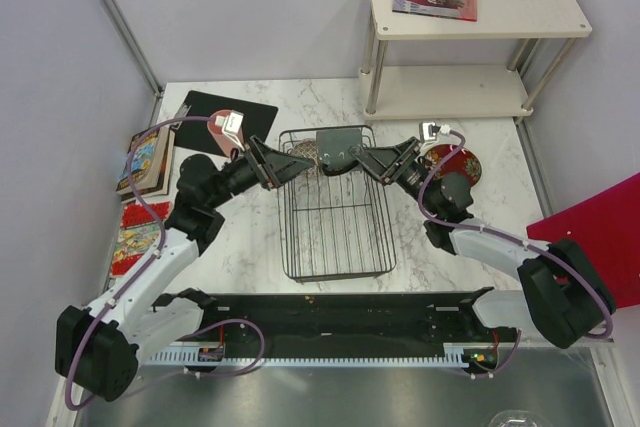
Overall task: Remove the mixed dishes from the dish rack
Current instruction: Pick up the cup from the dish rack.
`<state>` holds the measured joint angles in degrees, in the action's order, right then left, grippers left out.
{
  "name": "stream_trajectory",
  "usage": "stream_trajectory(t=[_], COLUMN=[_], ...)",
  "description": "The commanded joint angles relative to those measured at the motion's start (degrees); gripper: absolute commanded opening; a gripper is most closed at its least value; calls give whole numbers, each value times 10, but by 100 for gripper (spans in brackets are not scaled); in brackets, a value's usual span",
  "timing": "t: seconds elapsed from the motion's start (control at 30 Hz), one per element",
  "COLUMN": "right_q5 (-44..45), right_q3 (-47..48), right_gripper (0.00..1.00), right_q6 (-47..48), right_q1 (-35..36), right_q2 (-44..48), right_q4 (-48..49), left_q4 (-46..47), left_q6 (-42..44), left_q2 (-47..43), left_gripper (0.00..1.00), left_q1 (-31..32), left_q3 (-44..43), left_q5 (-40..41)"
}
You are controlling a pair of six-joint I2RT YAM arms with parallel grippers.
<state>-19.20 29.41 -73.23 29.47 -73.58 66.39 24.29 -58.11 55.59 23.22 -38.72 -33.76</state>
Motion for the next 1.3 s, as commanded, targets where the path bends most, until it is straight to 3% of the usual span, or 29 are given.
stream_trajectory(t=[0.0,0.37,0.6,0.77,0.87,1.0,1.07,1.1,1.13,1.2,1.23,1.27], right_q5=[-28,-81,-93,-104,-116,-130,-131,-131,-124,-84,-56,-27], right_q3=[18,23,17,19,22,27,26,31,35,60,73,90], right_gripper=[0,0,0,0,0,0,0,7,39,67,86,94], right_q6=[-49,-51,-45,-38,-37,-27,-4,11,62,135,176,266], right_q1=[1,18,22,26,28,30,30,30,31,33,38,42], right_q2=[-25,-73,-76,-80,-83,-82,-68,-58,-46,8,30,67], right_q4=[141,186,188,179,174,149,111,79,38,-143,-215,-357], left_q4=[81,130,167,169,172,172,160,153,114,47,-35,-70], left_q6=[-36,-60,-83,-86,-88,-91,-87,-82,-74,-23,1,47], left_q2=[24,59,87,94,100,109,106,104,101,85,79,67], left_gripper=[93,89,62,49,34,2,2,2,2,2,2,2], left_q1=[-3,-3,-3,-3,-3,-3,-3,-3,-4,-4,-5,-5], left_q3=[-7,-20,-11,-12,-15,-21,-22,-25,-29,-59,-72,-86], left_q5=[-28,-31,-51,-63,-79,-97,-97,-97,-95,-80,-73,-54])
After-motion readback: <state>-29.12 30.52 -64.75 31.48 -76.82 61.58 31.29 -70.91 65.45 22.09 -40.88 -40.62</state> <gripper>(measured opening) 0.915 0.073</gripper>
